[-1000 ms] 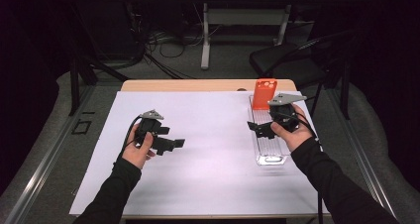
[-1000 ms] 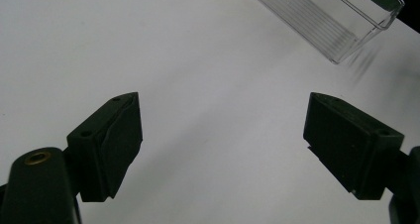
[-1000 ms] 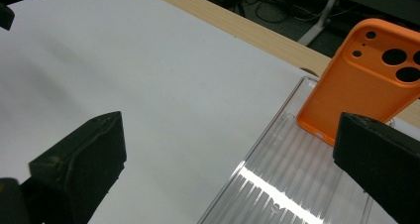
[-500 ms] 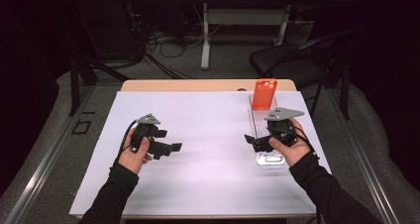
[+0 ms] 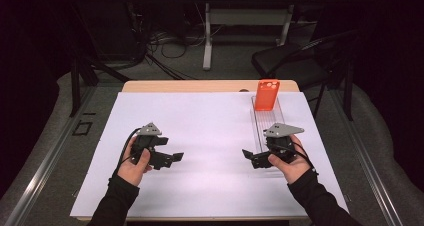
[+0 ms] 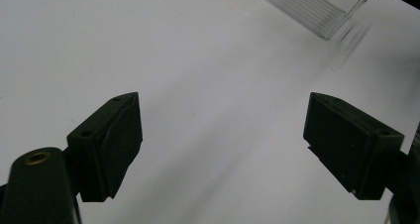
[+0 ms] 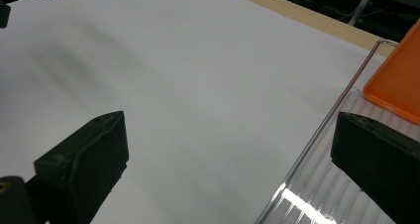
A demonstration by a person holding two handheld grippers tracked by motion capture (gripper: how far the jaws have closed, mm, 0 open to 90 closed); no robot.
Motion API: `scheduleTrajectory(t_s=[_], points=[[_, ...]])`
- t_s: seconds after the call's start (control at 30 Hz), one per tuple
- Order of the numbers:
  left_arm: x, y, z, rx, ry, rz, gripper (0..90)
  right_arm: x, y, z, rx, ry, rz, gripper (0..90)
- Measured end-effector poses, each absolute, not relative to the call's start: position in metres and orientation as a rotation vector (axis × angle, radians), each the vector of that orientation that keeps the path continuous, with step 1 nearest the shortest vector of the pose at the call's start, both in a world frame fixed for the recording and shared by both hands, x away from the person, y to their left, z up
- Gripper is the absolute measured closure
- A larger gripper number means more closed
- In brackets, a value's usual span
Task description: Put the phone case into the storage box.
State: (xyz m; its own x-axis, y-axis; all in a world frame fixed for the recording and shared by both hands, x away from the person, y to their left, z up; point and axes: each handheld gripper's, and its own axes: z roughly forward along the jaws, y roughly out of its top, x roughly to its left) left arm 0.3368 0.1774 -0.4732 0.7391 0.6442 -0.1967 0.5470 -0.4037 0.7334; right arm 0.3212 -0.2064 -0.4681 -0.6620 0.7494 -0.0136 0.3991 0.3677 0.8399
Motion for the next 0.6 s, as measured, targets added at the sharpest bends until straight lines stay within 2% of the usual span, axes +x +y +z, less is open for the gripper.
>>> scheduleTrajectory(t_s=[0.6], points=[[0.330,0.181,-0.482,2.079,0.866,0.137,15.4,0.299,-0.192,-0.494,0.983,2.239,1.277,2.4]])
